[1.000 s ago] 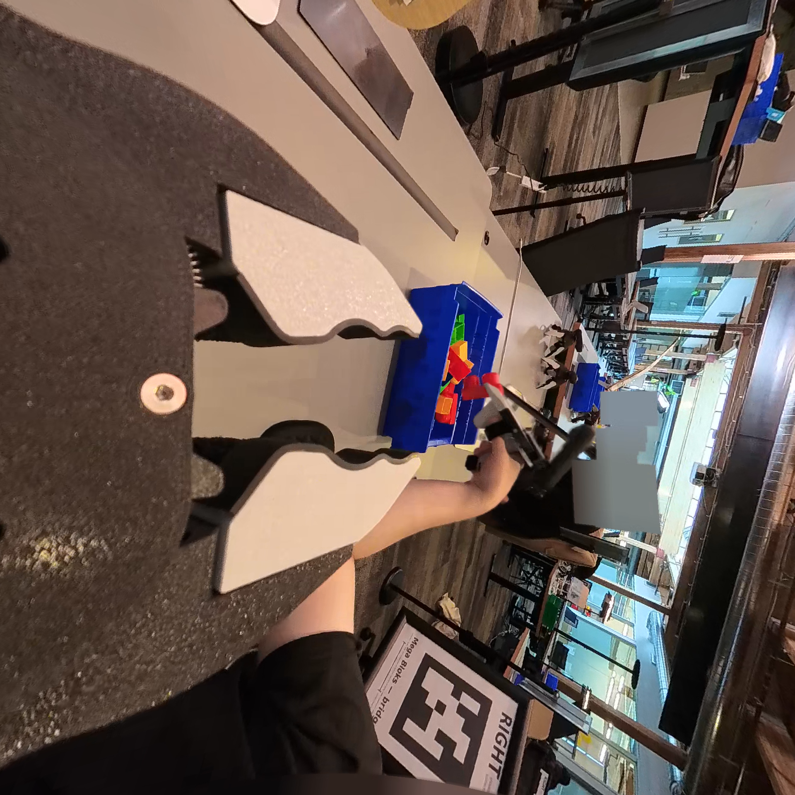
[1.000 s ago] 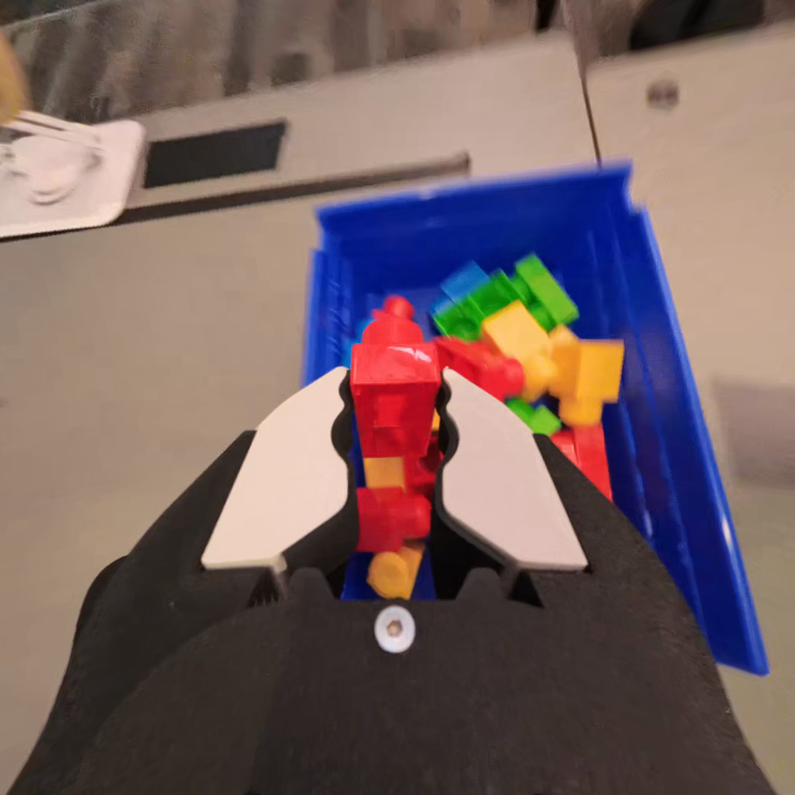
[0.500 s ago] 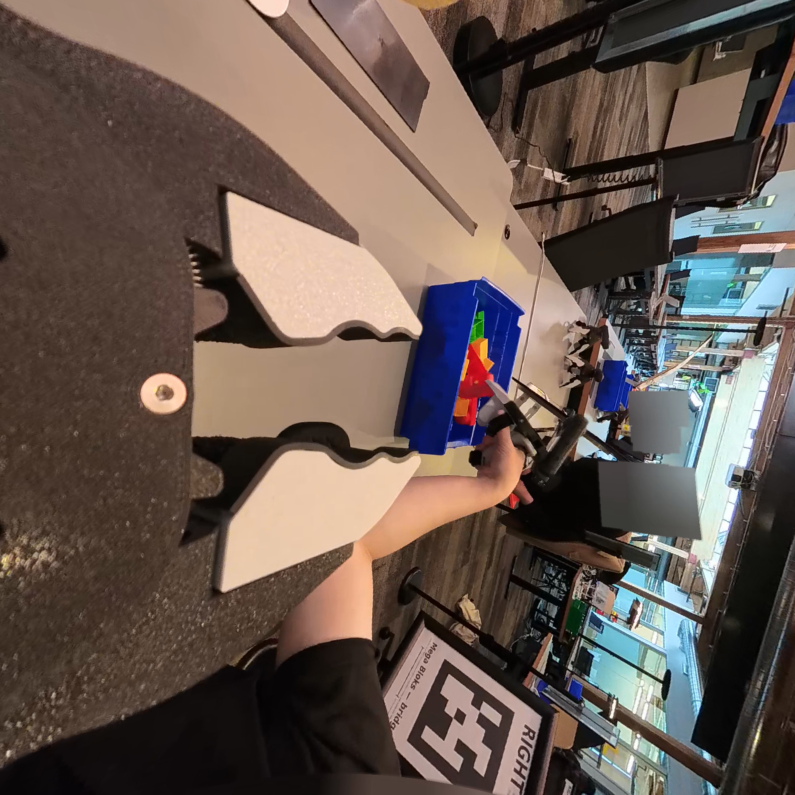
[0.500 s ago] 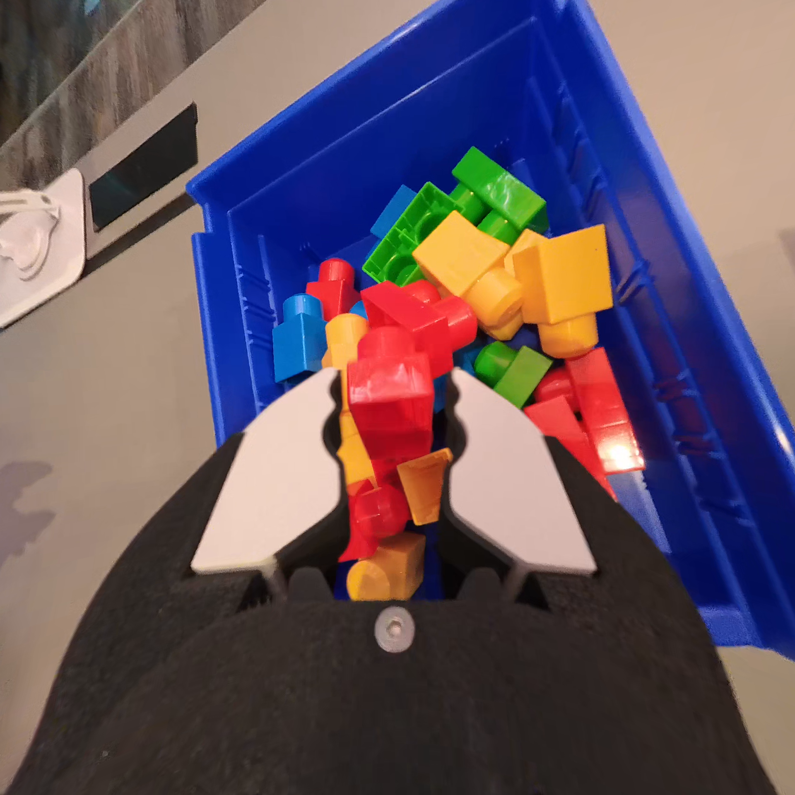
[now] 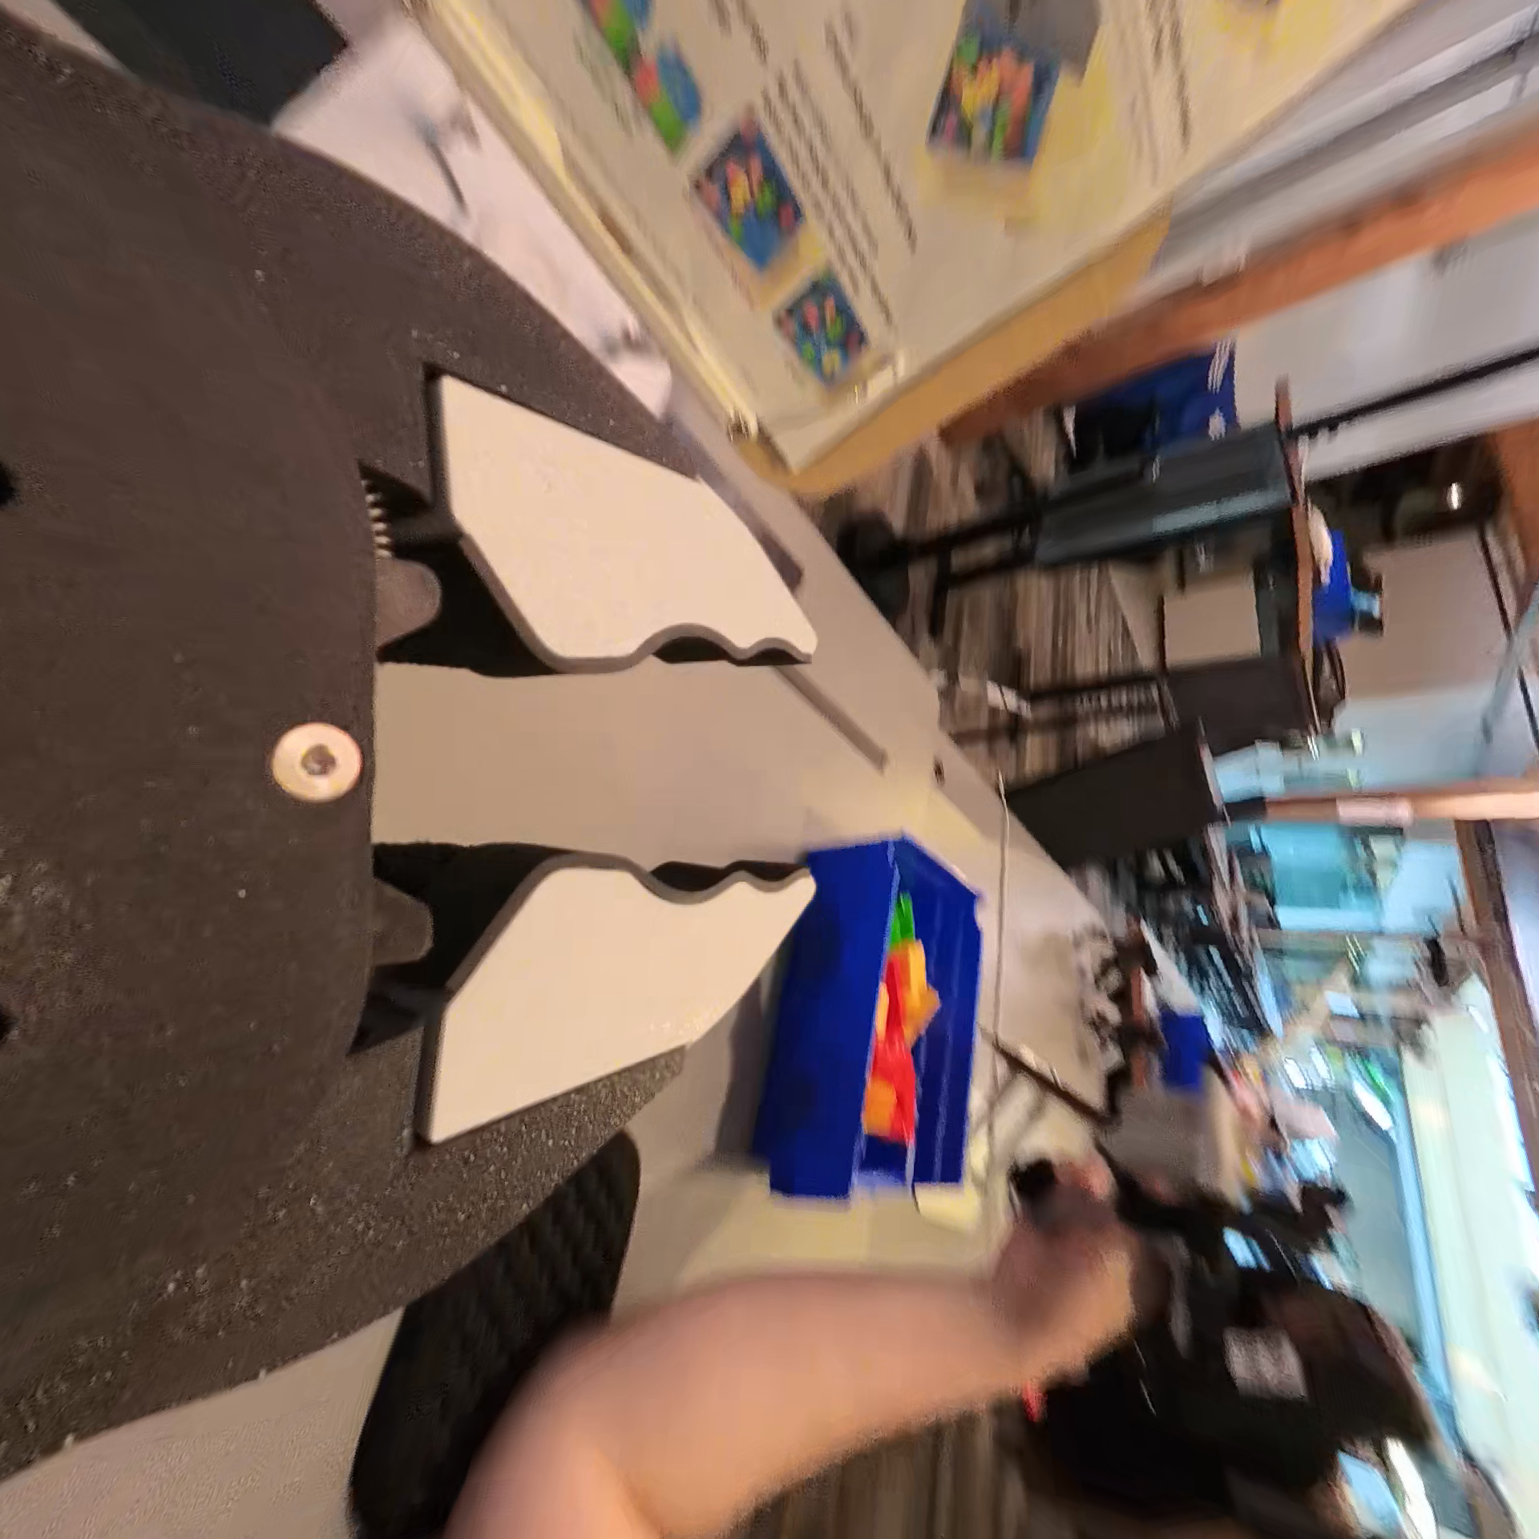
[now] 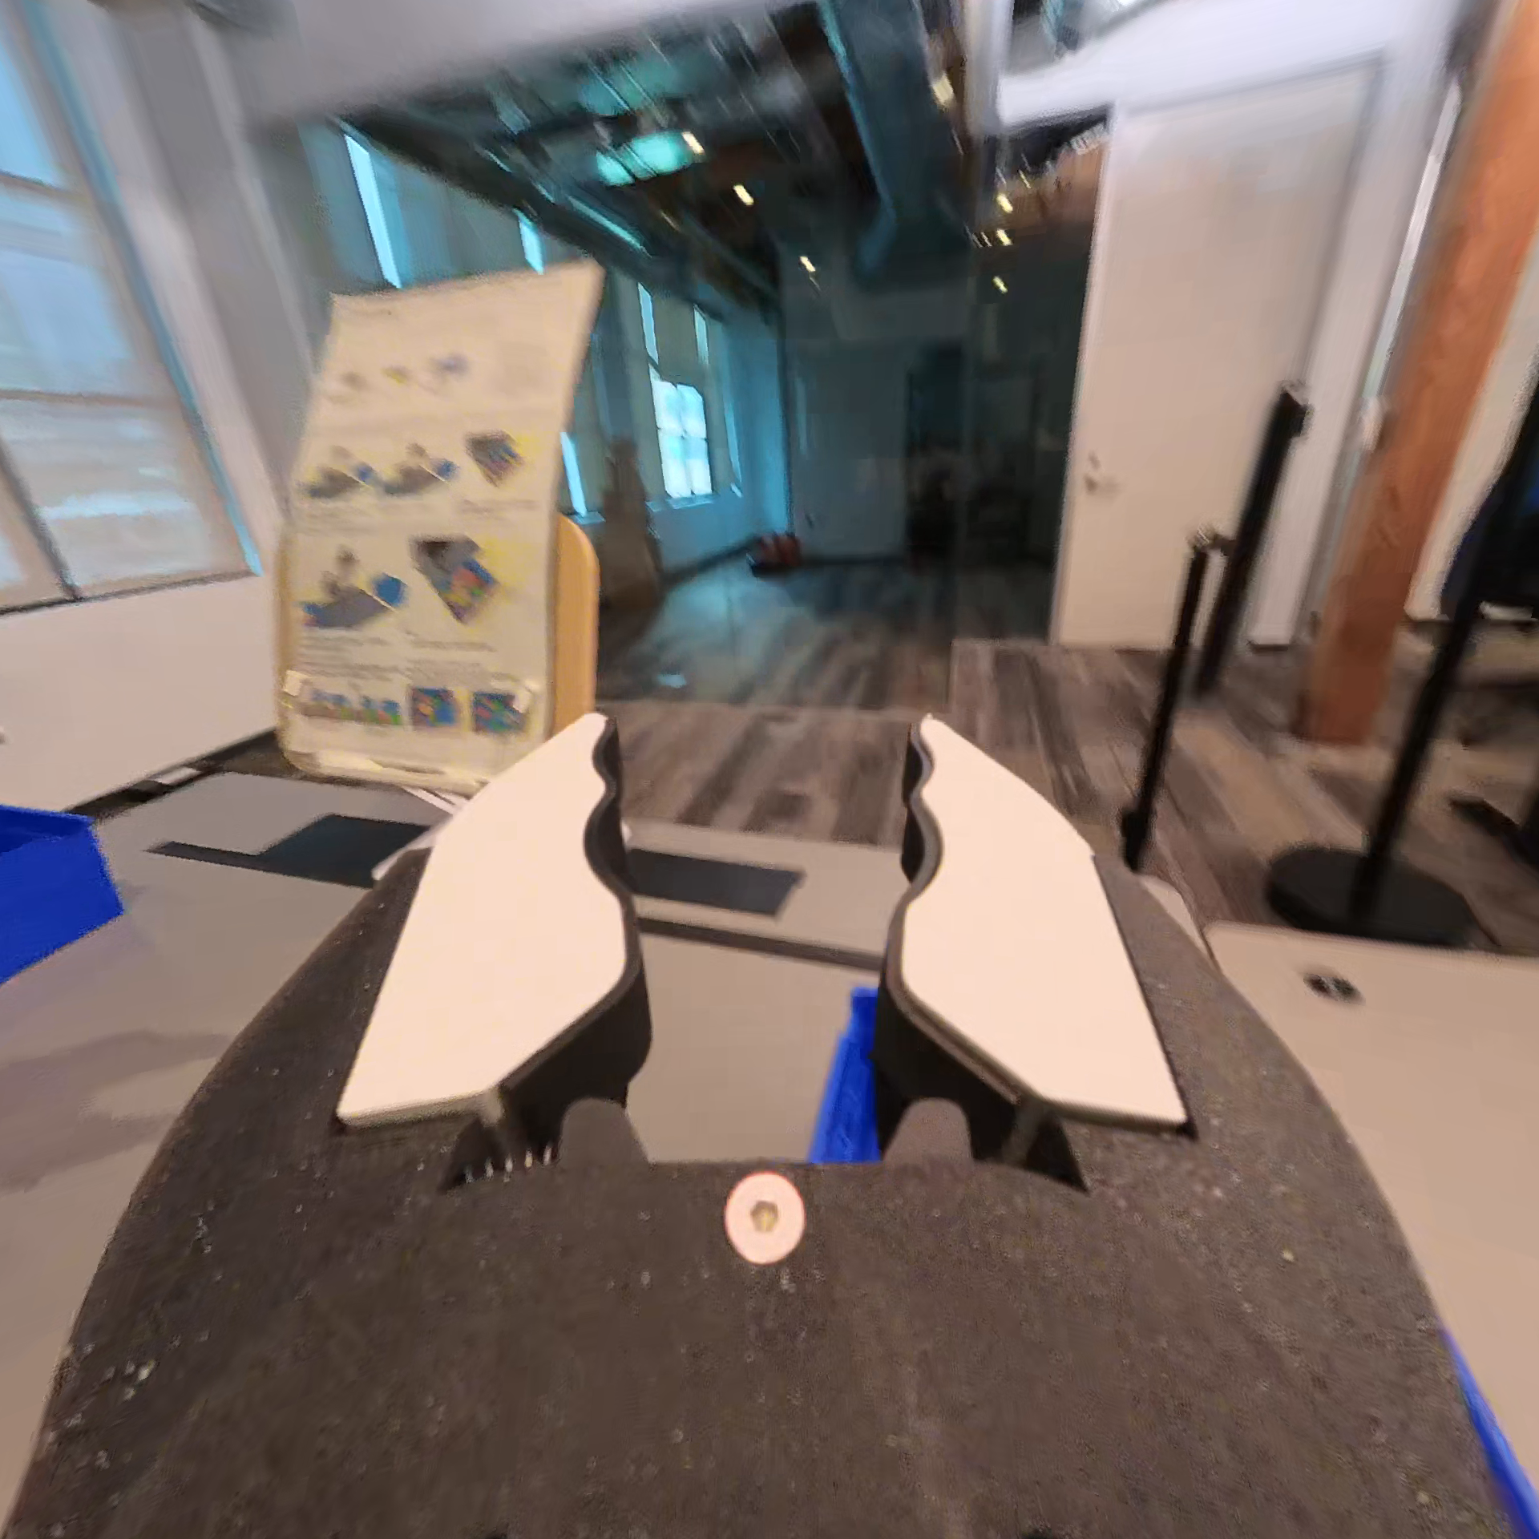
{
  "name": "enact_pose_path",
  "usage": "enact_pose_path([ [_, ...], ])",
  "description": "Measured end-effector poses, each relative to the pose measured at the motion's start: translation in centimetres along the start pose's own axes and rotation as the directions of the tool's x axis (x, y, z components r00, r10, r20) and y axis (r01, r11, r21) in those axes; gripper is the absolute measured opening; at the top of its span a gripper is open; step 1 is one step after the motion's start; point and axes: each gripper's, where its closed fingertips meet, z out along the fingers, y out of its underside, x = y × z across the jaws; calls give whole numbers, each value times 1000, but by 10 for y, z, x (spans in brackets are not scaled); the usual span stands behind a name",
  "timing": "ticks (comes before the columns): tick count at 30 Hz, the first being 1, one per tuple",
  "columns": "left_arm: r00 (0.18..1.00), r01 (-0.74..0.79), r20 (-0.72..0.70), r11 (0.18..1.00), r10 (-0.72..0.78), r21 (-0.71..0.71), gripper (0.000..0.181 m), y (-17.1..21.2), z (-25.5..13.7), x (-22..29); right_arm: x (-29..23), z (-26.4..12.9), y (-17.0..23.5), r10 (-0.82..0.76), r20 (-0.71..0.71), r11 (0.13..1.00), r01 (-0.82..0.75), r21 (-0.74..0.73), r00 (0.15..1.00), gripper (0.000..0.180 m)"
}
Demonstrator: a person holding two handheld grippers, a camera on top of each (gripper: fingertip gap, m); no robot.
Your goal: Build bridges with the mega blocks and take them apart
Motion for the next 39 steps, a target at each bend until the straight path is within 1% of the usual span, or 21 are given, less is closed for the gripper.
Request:
enact_pose_path([
  [2,991,-62,119,997,67,-47,46,4,-2,-13,-19,8,-10,19,76,999,-22,47,997,61],
  [4,983,-75,158,992,91,-101,49,12,-2,-18,-31,16,-9,37,125,998,-42,37,992,60],
  [6,979,-63,182,989,88,-136,51,17,-4,-23,-35,24,-2,25,126,1000,-25,1,992,60],
  [8,977,-18,208,990,48,-141,51,16,-10,-27,-36,30,5,8,115,999,-3,-38,993,60],
  [10,977,63,209,988,-32,-141,51,12,-22,-27,-36,35,12,-9,106,997,17,-74,994,59],
  [12,973,154,192,978,-126,-140,52,4,-44,-30,-35,39,19,-16,98,994,26,-107,995,59],
  [13,964,183,221,974,-150,-135,52,1,-61,-39,-35,41,22,-15,100,992,28,-121,995,59],
  [15,919,198,372,969,-130,-150,51,2,-111,-73,-37,44,26,-13,114,989,30,-142,993,58],
  [16,876,196,475,963,-87,-184,52,8,-144,-94,-37,45,28,-13,119,988,31,-153,993,58],
  [18,742,218,669,934,29,-282,52,27,-223,-140,-37,47,30,-17,123,985,38,-166,992,58],
  [19,670,250,738,910,84,-330,53,38,-265,-160,-36,48,30,-19,122,985,40,-170,992,58],
  [20,615,300,780,879,119,-370,57,52,-305,-176,-35,48,30,-21,119,984,41,-174,993,58],
  [22,553,440,826,804,107,-399,57,86,-373,-197,-35,49,31,-20,115,984,40,-174,993,58],
  [24,507,561,858,723,85,-403,56,120,-428,-208,-37,49,30,-12,121,985,32,-170,993,58],
  [26,458,648,885,650,84,-397,60,154,-468,-214,-37,49,33,-11,116,983,32,-183,993,58],
  [28,432,737,902,574,7,-358,64,185,-486,-212,-36,49,36,-29,103,976,50,-210,994,59],
  [30,407,799,913,499,-37,-336,69,212,-497,-210,-33,47,40,-50,86,969,69,-238,995,60],
  [32,399,858,905,408,-146,-312,72,235,-491,-201,-29,45,44,-52,82,964,71,-257,995,62],
  [34,397,891,877,344,-271,-297,68,247,-477,-193,-24,42,49,-31,84,963,52,-263,996,63],
  [35,396,896,874,326,-283,-301,61,251,-474,-193,-19,41,51,-14,72,964,33,-264,997,63],
  [39,412,891,895,281,-168,-357,42,270,-479,-201,3,32,59,50,13,964,-45,-263,999,62],
])
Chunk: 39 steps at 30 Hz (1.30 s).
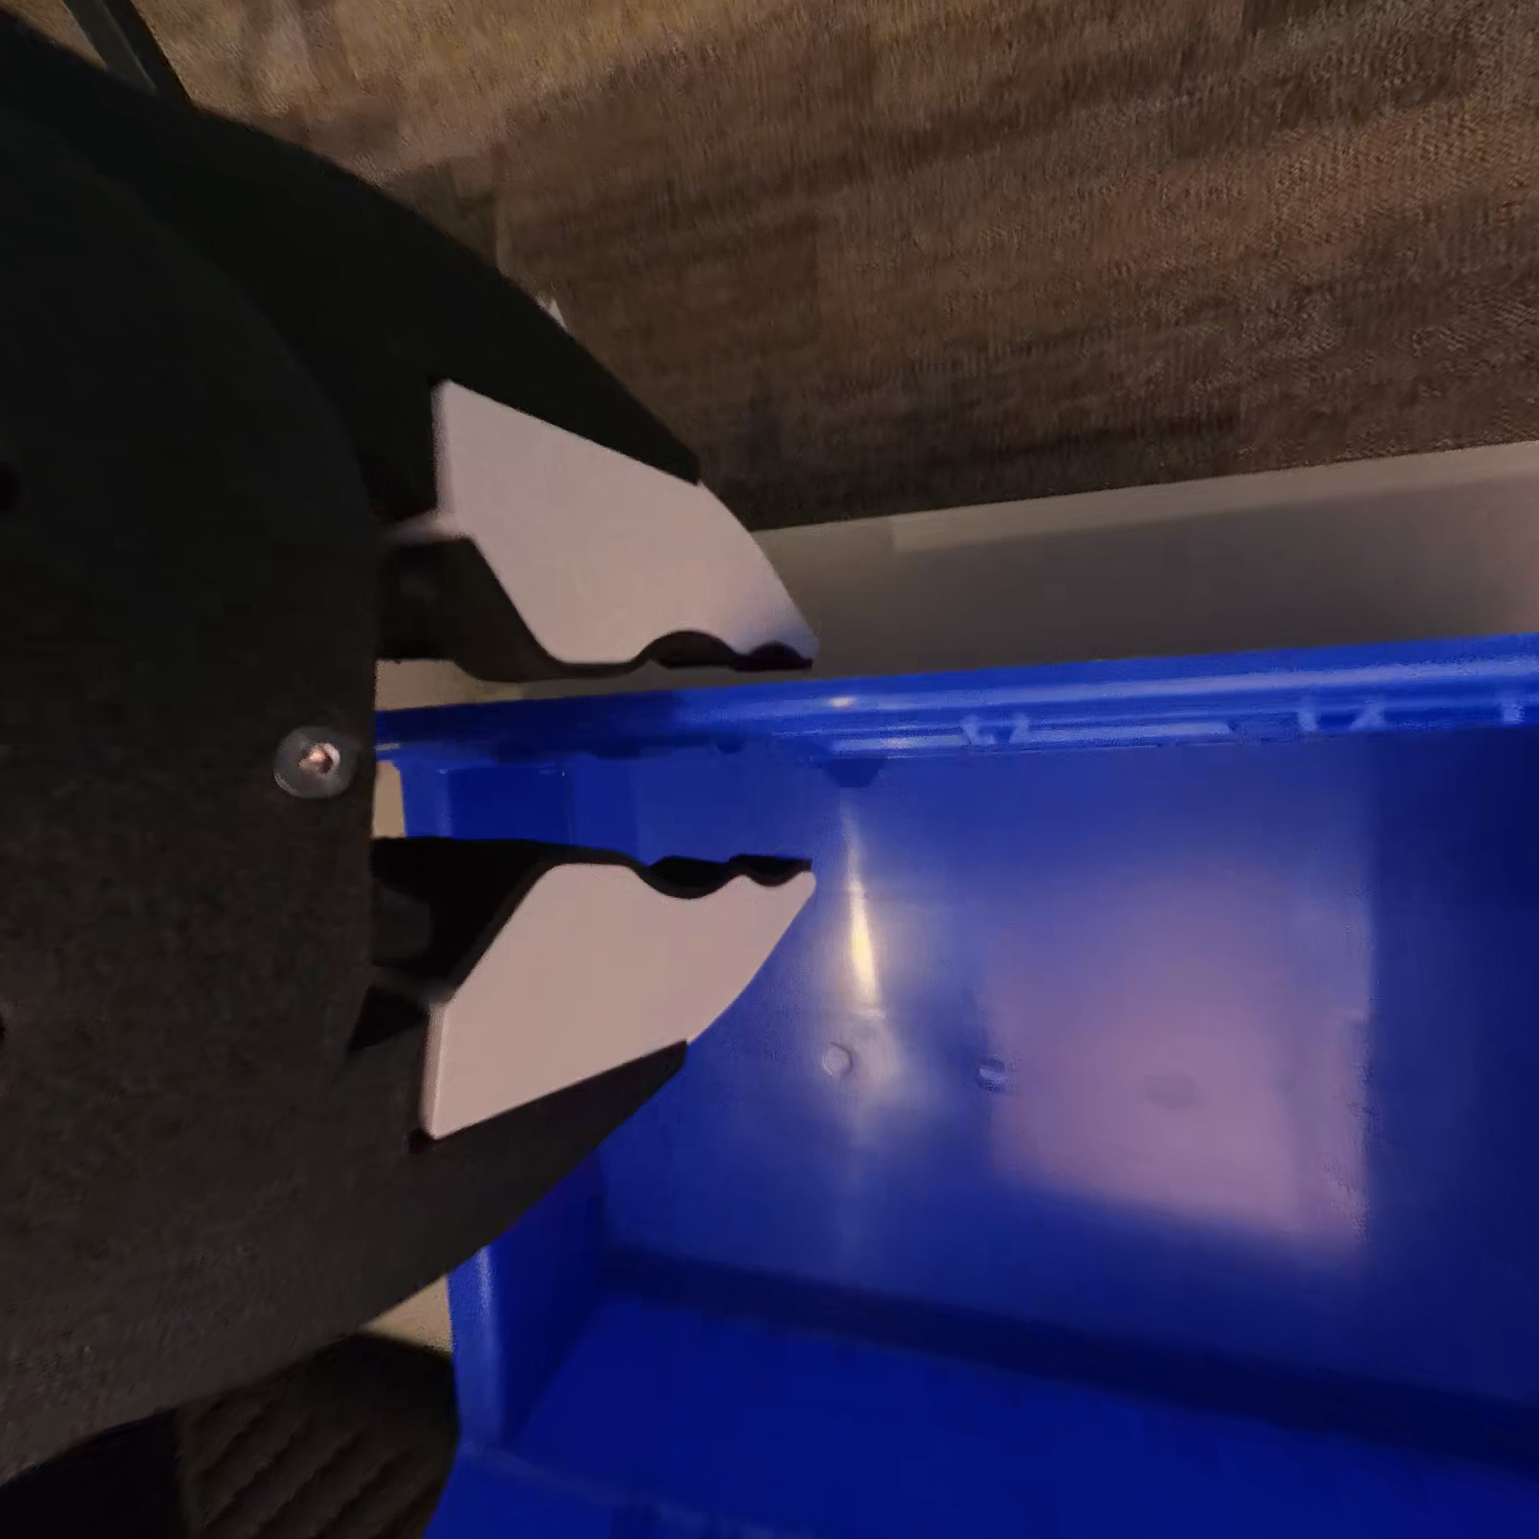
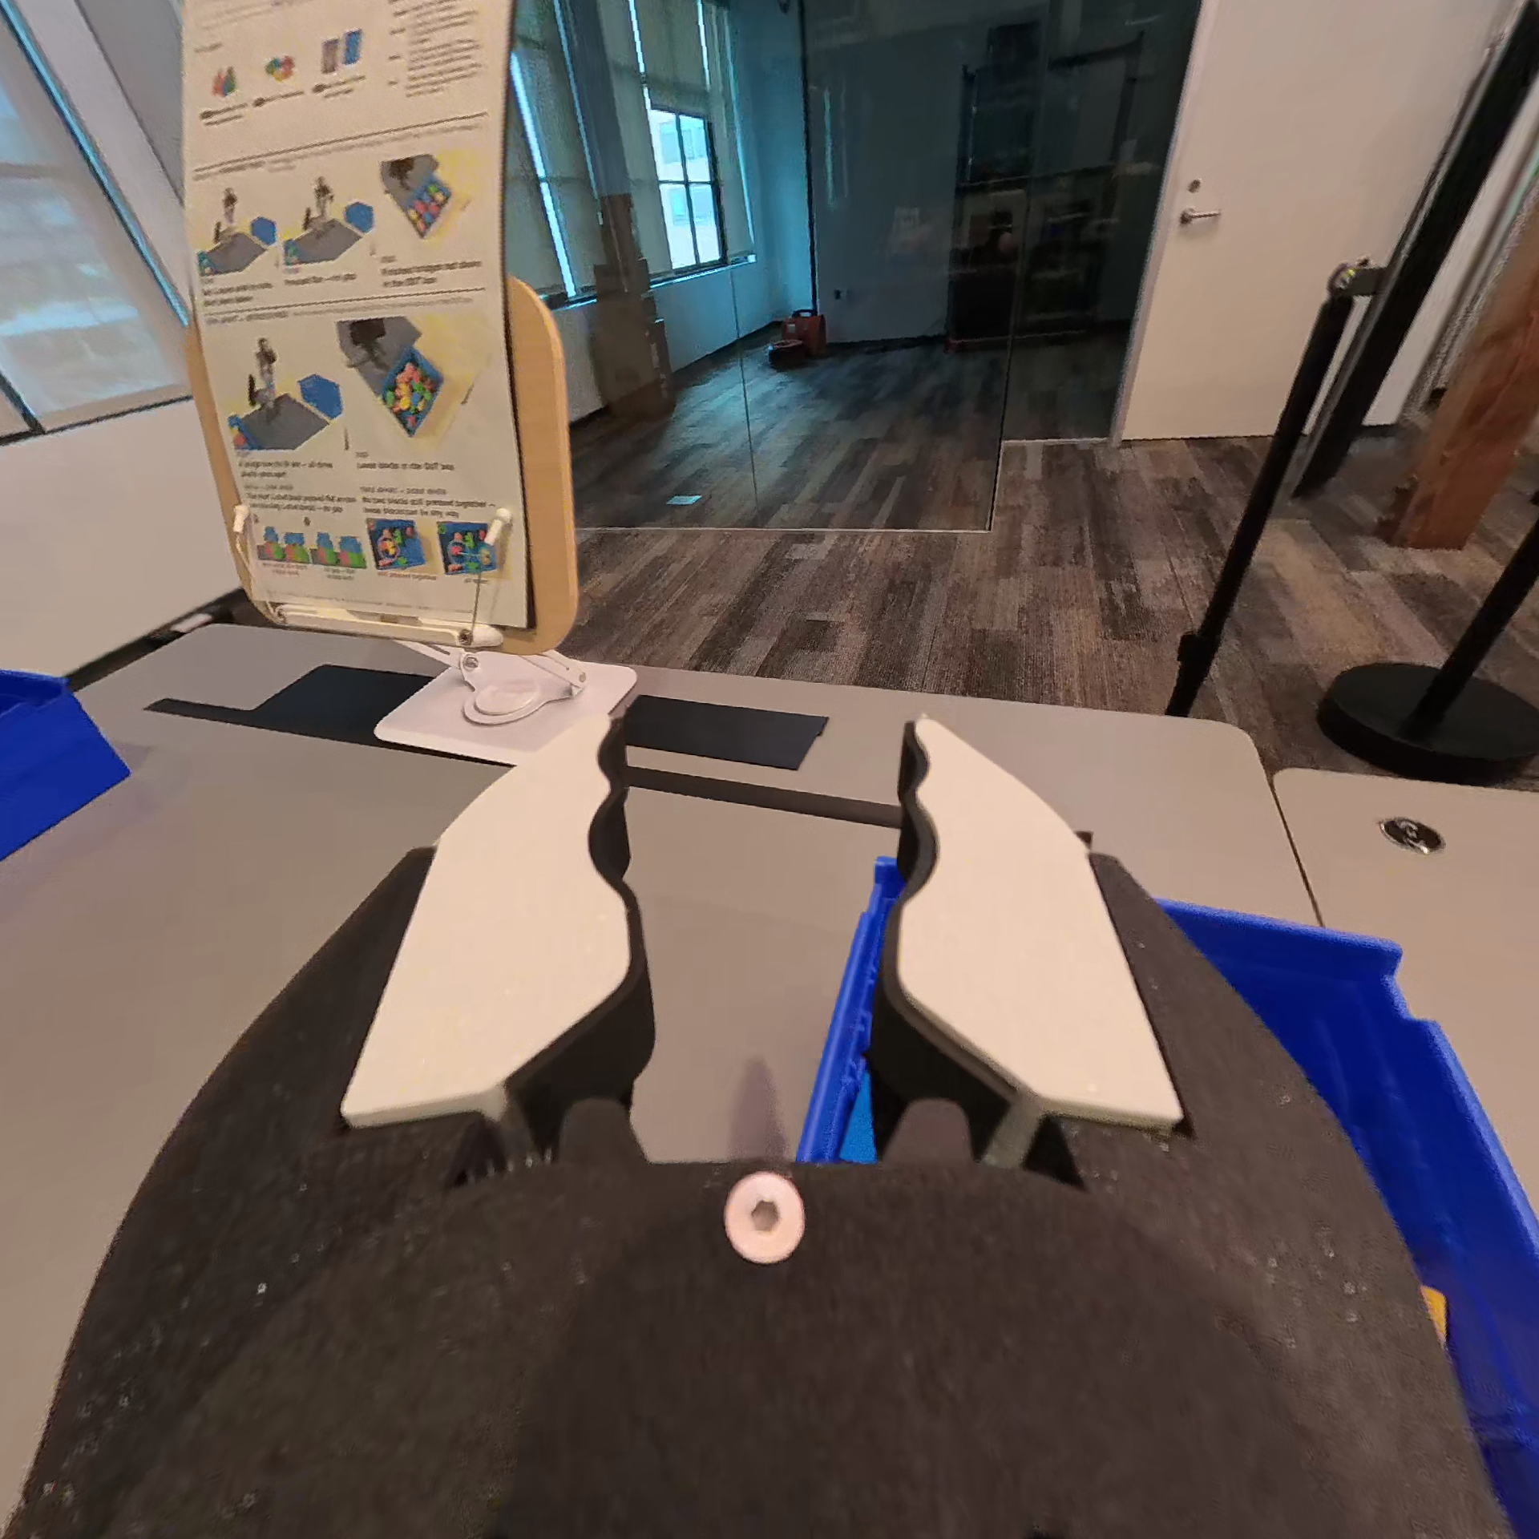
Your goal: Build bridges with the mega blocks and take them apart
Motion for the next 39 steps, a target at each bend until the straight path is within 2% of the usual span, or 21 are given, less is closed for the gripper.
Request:
enact_pose_path([
  [3,995,-25,99,999,27,-22,14,-2,6,-7,20,-7,5,58,-30,998,-57,35,998,57],
  [5,993,-33,110,999,35,-19,12,-5,7,-7,40,-17,14,137,-92,990,-134,33,986,50],
  [7,997,-17,78,1000,18,-16,9,-6,7,-4,65,-41,21,222,-241,975,-222,29,945,42],
  [8,998,-10,63,1000,11,-15,7,-6,7,-2,77,-59,16,271,-319,963,-257,87,908,42],
  [10,999,2,34,1000,-1,-10,5,-6,7,0,88,-95,-9,349,-346,925,-259,279,871,29],
  [11,1000,7,26,1000,-7,-10,5,-6,7,1,93,-108,-20,348,-335,914,-238,328,876,18],
  [12,1000,1,26,1000,-1,-12,5,-6,7,2,100,-113,-23,320,-337,927,-219,306,885,6],
  [13,999,-14,29,1000,14,-16,5,-5,7,5,112,-113,-19,281,-351,951,-211,224,893,2],
  [15,998,-55,19,998,56,-29,6,-4,7,13,145,-108,6,212,-394,969,-244,-32,894,12],
  [16,997,-76,14,996,77,-35,6,-3,8,18,164,-109,13,136,-429,970,-209,-127,893,19],
  [18,996,-85,17,995,85,-45,6,-2,9,30,196,-110,20,-42,-472,969,-80,-234,881,12],
  [20,994,-109,17,993,110,-42,7,-3,10,46,206,-108,58,-78,-408,888,-122,-442,910,21],
  [22,991,-135,8,990,136,-36,7,-3,12,64,209,-109,90,-92,-348,802,-138,-582,933,28],
  [25,986,-165,15,986,165,-30,8,-5,16,92,211,-106,119,-91,-290,721,-138,-679,953,42],
  [28,979,-204,3,979,204,-19,9,-7,19,123,206,-100,141,-21,-253,656,-178,-733,967,63],
  [30,975,-222,4,975,222,-16,9,-8,22,143,208,-103,159,-20,-247,572,-192,-798,969,71],
  [33,964,-266,-4,964,266,-11,9,-8,25,175,220,-109,183,-79,-253,461,-190,-867,964,68],
  [36,965,-259,-42,966,258,-1,8,-6,28,209,220,-102,197,-50,-252,423,-208,-882,966,63],
  [39,965,-252,-68,968,252,10,7,-3,30,243,225,-97,208,-100,-248,374,-195,-907,964,62],
])
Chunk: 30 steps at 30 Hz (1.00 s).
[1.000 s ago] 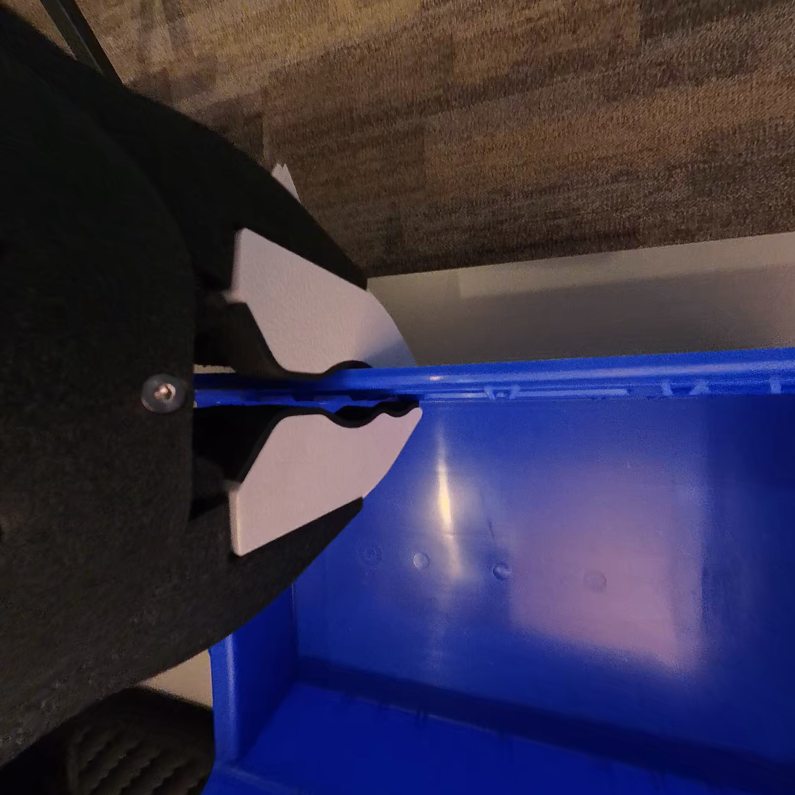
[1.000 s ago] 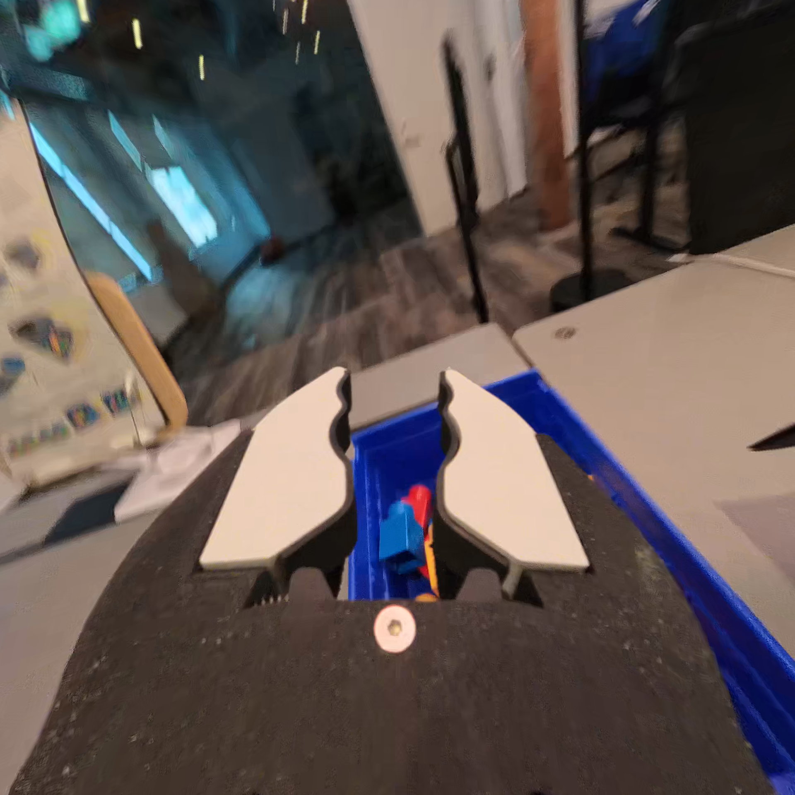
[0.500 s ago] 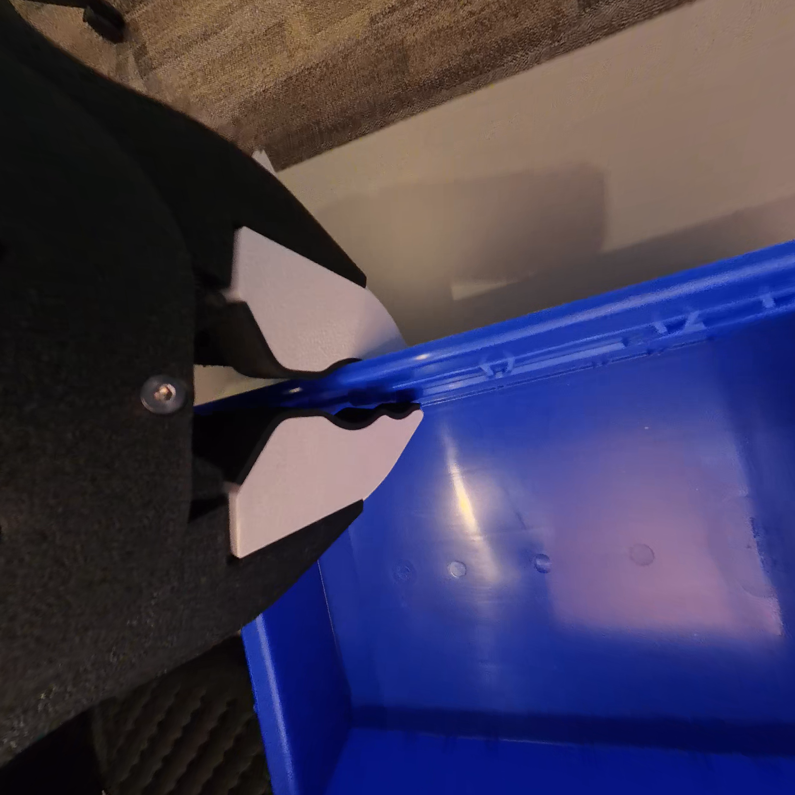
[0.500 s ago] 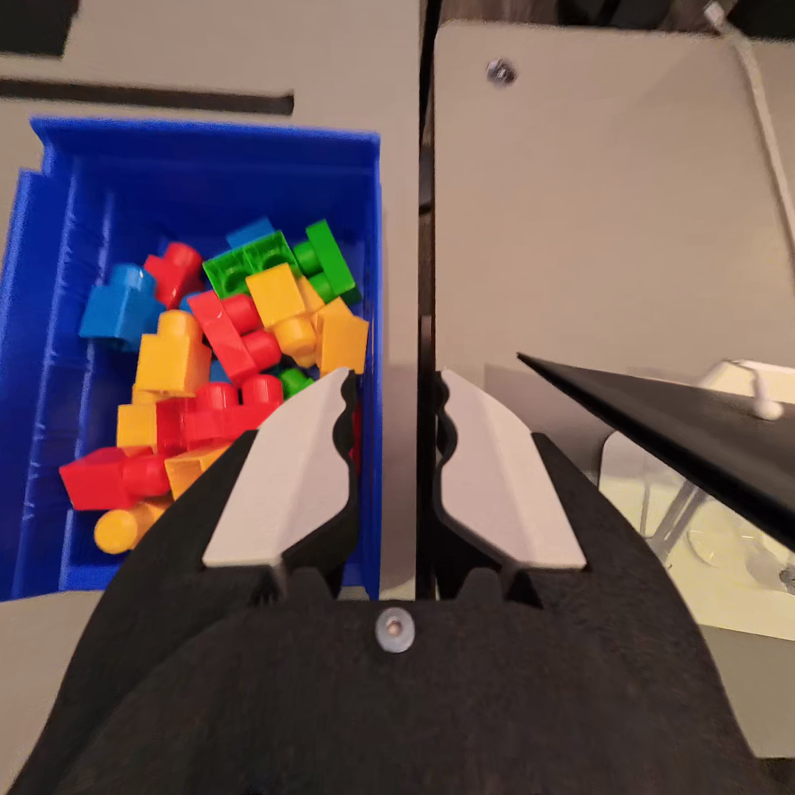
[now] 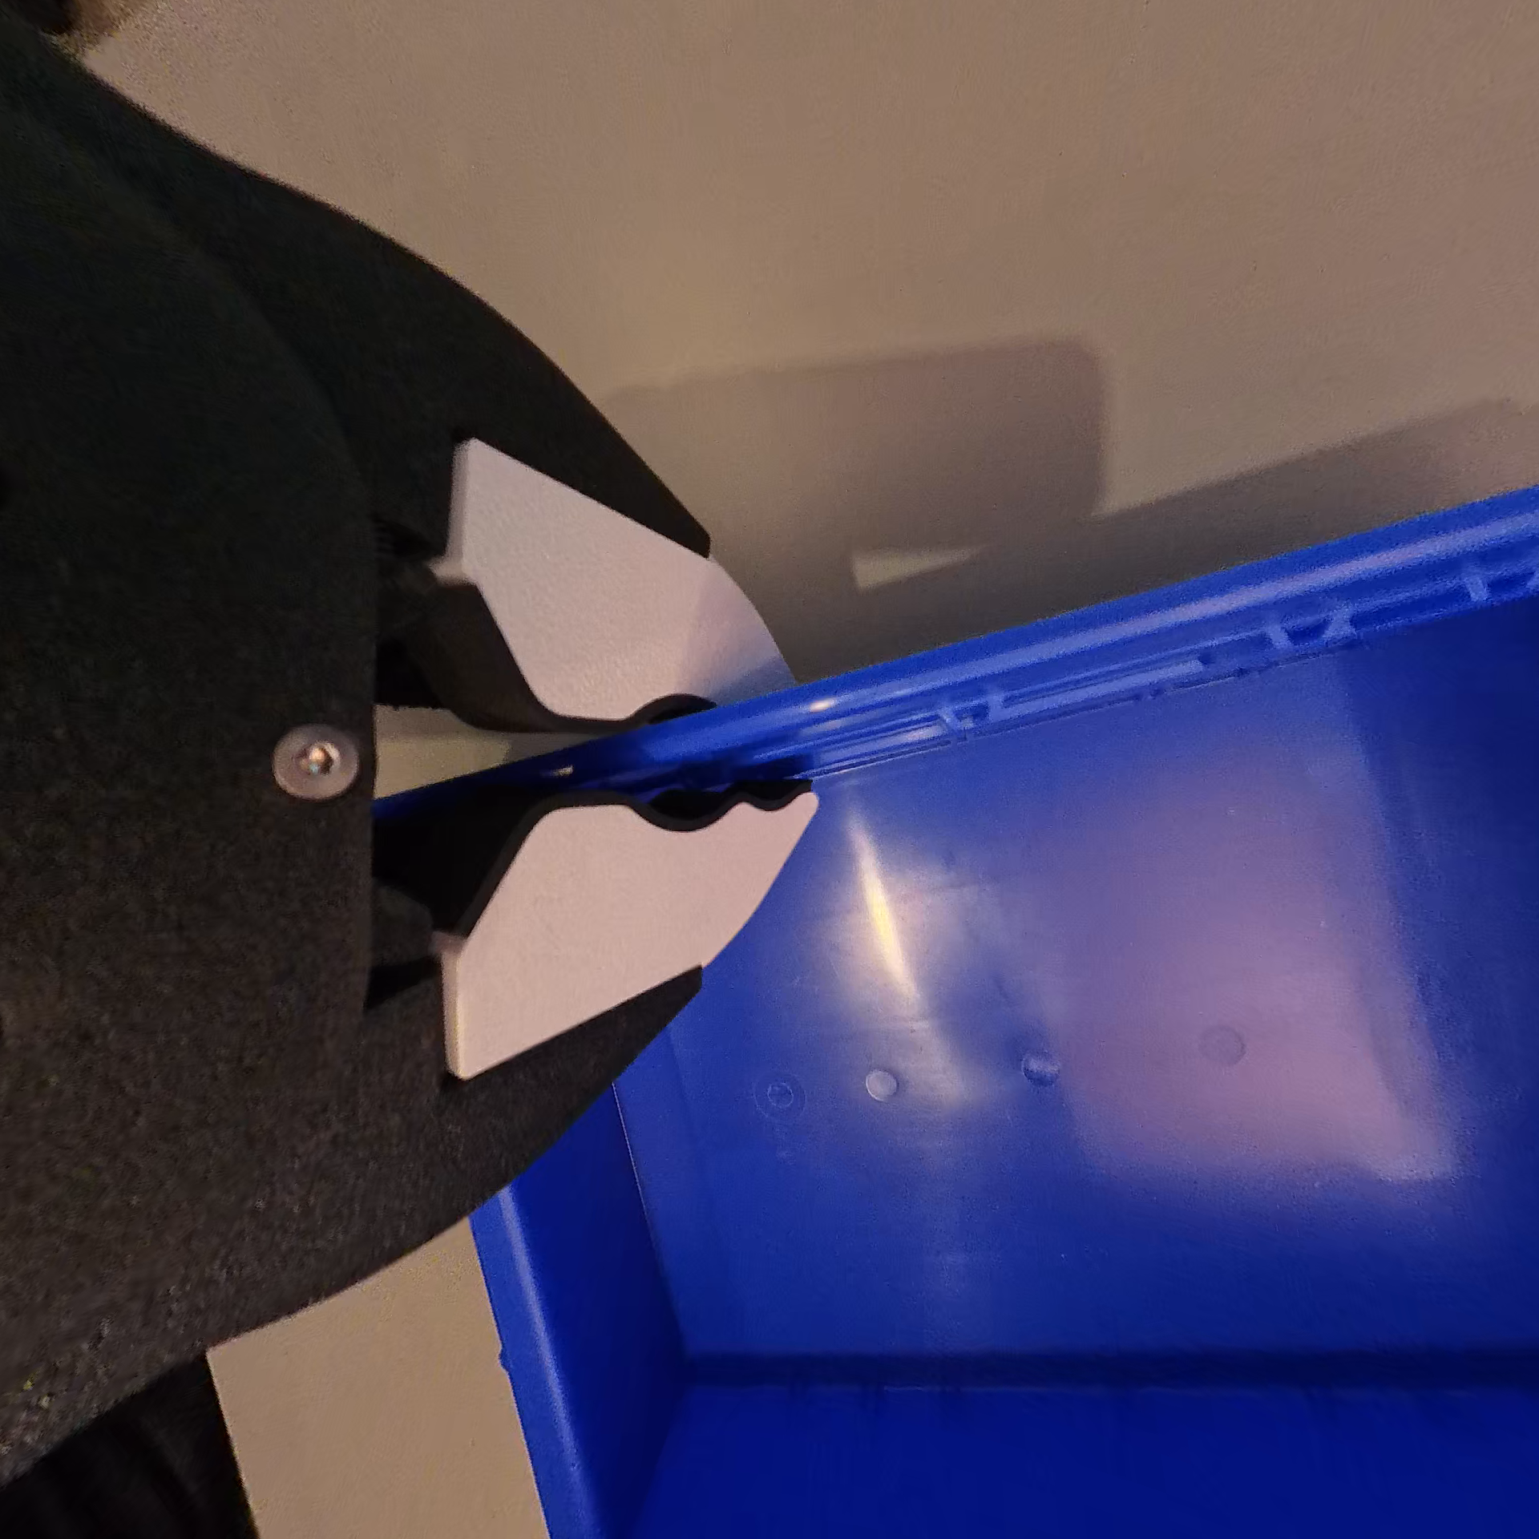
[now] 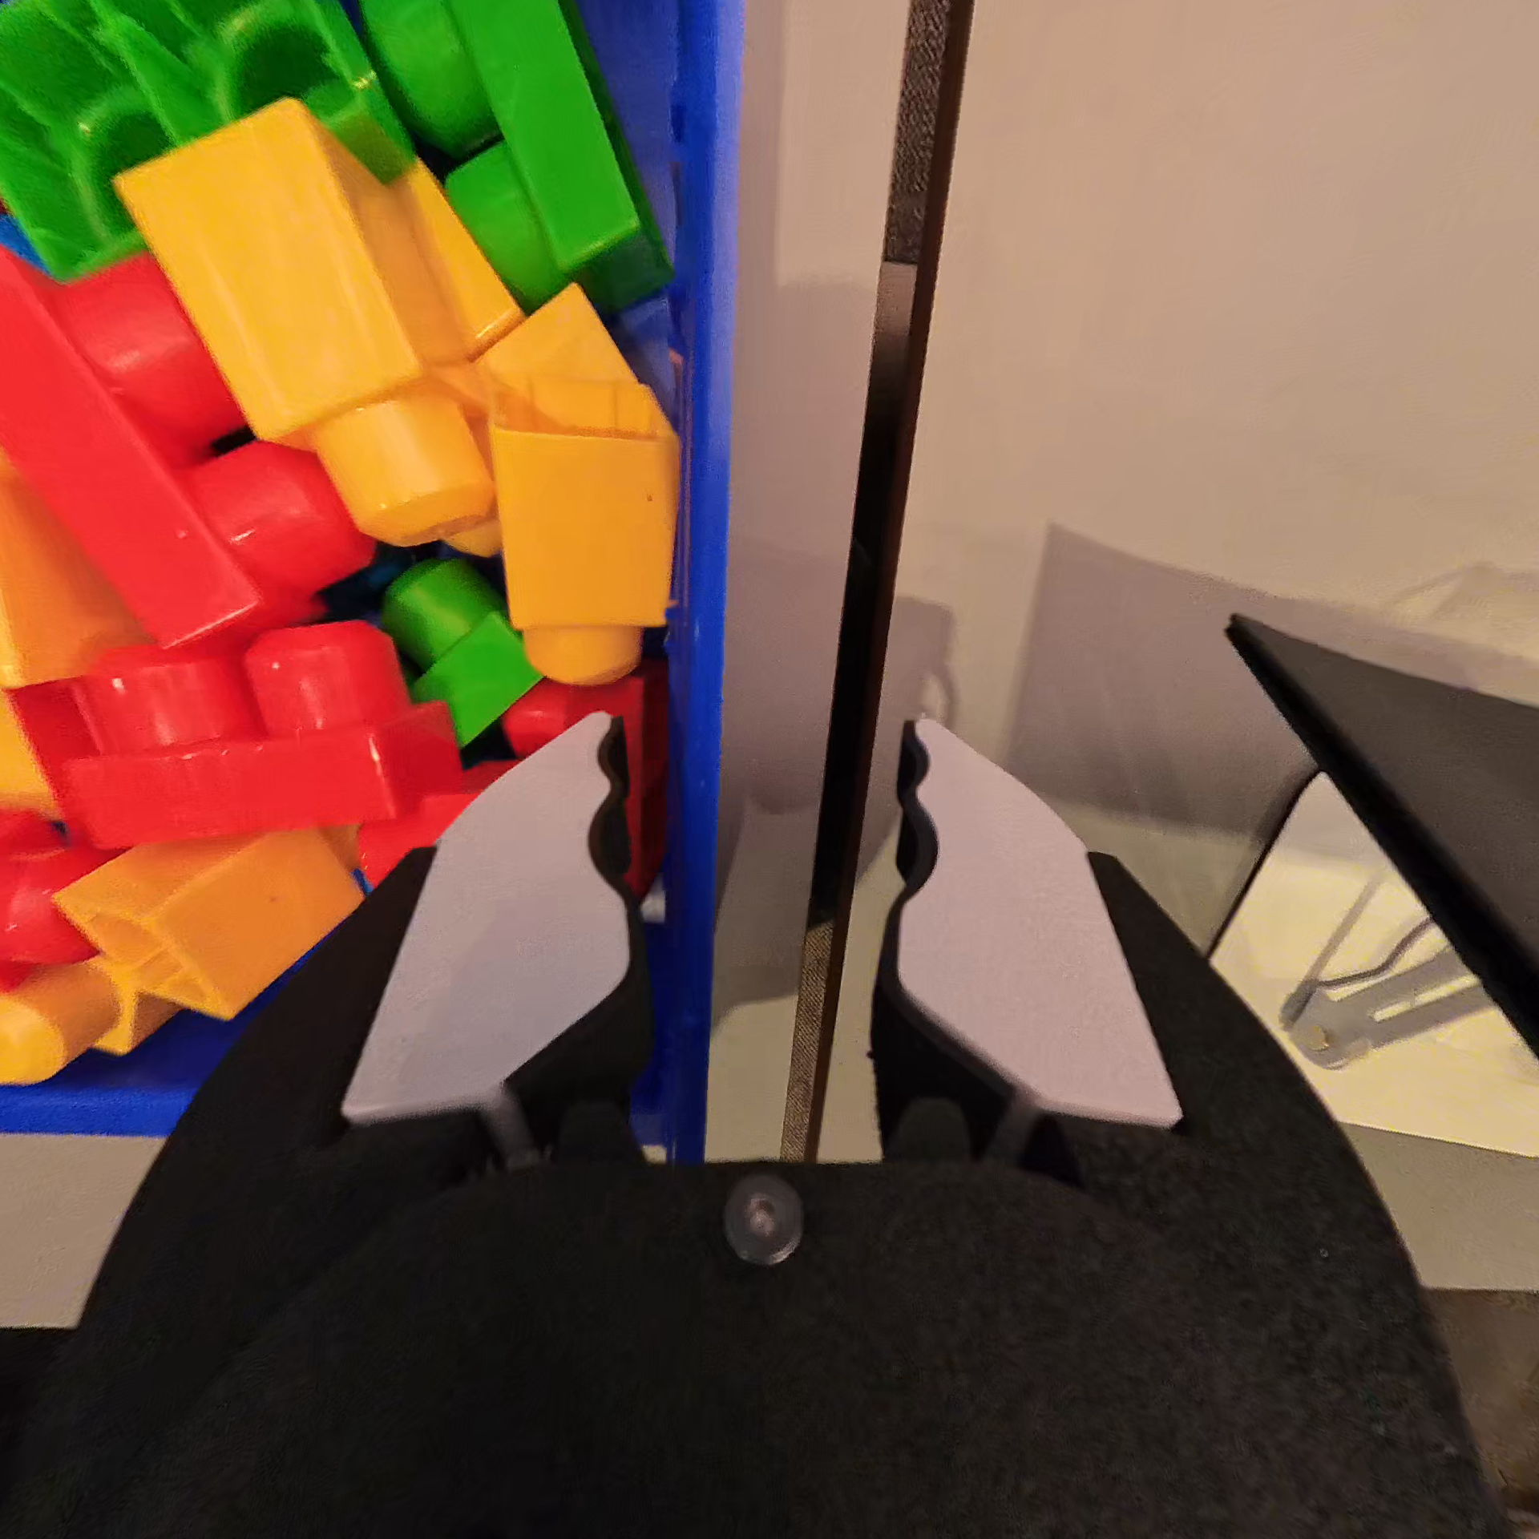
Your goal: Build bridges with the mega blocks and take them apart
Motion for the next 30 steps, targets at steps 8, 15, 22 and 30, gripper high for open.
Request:
enact_pose_path([
  [8,989,-73,-125,996,79,51,19,-10,11,110,-8,18,-9,-42,-4,996,42,-74,999,30],
  [15,922,-28,-383,997,55,77,37,-4,0,186,-22,18,-9,59,196,998,-51,-43,979,5],
  [22,787,168,-616,969,-22,181,28,-30,-45,181,-25,16,-3,128,238,991,-116,-65,963,4],
  [30,926,-8,-346,923,152,385,23,9,-93,129,-32,-5,6,107,251,990,-78,-121,962,5],
])
